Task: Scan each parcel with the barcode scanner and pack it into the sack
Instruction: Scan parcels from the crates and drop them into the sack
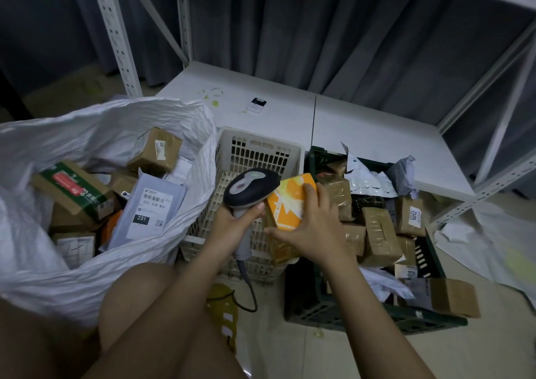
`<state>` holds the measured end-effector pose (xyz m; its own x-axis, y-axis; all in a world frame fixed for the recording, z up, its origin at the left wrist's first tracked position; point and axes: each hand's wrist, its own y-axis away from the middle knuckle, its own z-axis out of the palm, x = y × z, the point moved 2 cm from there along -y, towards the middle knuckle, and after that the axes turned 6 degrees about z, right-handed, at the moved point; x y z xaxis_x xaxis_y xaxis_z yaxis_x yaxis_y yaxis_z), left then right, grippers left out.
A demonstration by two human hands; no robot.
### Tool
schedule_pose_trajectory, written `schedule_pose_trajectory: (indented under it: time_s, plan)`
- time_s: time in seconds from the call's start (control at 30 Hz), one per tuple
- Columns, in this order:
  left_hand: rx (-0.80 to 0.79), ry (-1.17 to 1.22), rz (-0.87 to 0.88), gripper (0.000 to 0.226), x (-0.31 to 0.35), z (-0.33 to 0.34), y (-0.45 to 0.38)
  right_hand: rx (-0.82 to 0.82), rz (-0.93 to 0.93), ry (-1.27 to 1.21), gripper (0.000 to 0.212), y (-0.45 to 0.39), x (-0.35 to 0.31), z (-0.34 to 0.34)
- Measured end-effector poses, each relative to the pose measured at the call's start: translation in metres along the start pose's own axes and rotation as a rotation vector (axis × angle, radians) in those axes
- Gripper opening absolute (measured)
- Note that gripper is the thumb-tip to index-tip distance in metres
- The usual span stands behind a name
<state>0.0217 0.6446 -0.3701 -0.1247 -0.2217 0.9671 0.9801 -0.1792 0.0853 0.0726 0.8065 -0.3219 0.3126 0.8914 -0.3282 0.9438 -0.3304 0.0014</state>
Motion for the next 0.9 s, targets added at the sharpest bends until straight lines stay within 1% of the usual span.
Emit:
schedule_pose_trajectory:
  time_s: [0.03, 0.07, 0.1, 0.17, 0.2, 0.27, 0.33, 0.4, 0.5, 0.57, 0.6, 0.63, 0.67, 0.7, 0.73, 0.77, 0.8, 0.87, 0.9]
  plan:
    - [-0.001, -0.009, 0.000, 0.048, 0.000, -0.001, 0.000, 0.003, -0.011, 0.002, 0.117, 0.001, -0.001, 0.002]
    - [0.002, -0.015, 0.008, 0.052, 0.000, -0.002, 0.001, -0.012, -0.019, -0.056, 0.116, 0.002, -0.001, 0.003]
    - [0.014, -0.025, 0.021, 0.052, 0.001, -0.003, 0.001, -0.036, -0.009, -0.192, 0.111, 0.001, 0.000, 0.002]
    - [0.047, -0.041, 0.039, 0.053, 0.003, -0.008, 0.001, -0.050, 0.031, -0.524, 0.093, -0.002, 0.008, 0.002]
    - [0.066, -0.041, 0.045, 0.056, 0.004, -0.011, 0.001, -0.038, 0.047, -0.611, 0.084, -0.002, 0.012, 0.003]
    - [0.104, -0.033, 0.063, 0.058, 0.007, -0.015, 0.003, -0.032, 0.078, -0.665, 0.073, -0.002, 0.017, 0.010]
    - [0.144, -0.052, 0.072, 0.056, 0.009, -0.019, 0.005, -0.049, 0.099, -0.734, 0.071, -0.002, 0.014, 0.018]
    - [0.190, -0.082, 0.093, 0.053, 0.014, -0.021, 0.010, -0.027, 0.081, -0.736, 0.075, -0.001, 0.006, 0.026]
    - [0.244, -0.133, 0.106, 0.055, 0.017, -0.029, 0.014, 0.062, 0.011, -0.604, 0.075, 0.000, -0.015, 0.036]
    - [0.254, -0.174, 0.096, 0.056, 0.019, -0.037, 0.014, 0.026, -0.054, -0.566, 0.070, 0.000, -0.031, 0.043]
    - [0.256, -0.191, 0.087, 0.057, 0.018, -0.042, 0.013, -0.029, -0.076, -0.618, 0.061, -0.001, -0.036, 0.048]
    - [0.259, -0.207, 0.072, 0.058, 0.018, -0.047, 0.012, -0.096, -0.063, -0.733, 0.047, -0.002, -0.039, 0.051]
    - [0.278, -0.214, 0.051, 0.058, 0.018, -0.051, 0.011, -0.144, -0.022, -0.863, 0.032, -0.005, -0.040, 0.054]
    - [0.299, -0.218, 0.024, 0.057, 0.018, -0.056, 0.010, -0.153, 0.024, -0.941, 0.022, -0.008, -0.040, 0.057]
    - [0.322, -0.215, -0.009, 0.054, 0.016, -0.060, 0.009, -0.129, 0.043, -0.933, 0.017, -0.012, -0.039, 0.062]
    - [0.332, -0.210, -0.038, 0.049, 0.015, -0.063, 0.009, -0.108, 0.044, -0.858, 0.014, -0.016, -0.038, 0.067]
    - [0.346, -0.209, -0.065, 0.041, 0.012, -0.067, 0.007, -0.101, 0.043, -0.771, 0.013, -0.020, -0.037, 0.074]
    - [0.383, -0.174, -0.100, 0.023, 0.007, -0.071, 0.004, -0.128, 0.084, -0.610, 0.027, -0.025, -0.038, 0.088]
    - [0.409, -0.157, -0.117, 0.021, 0.006, -0.072, 0.002, -0.141, 0.114, -0.549, 0.034, -0.026, -0.039, 0.093]
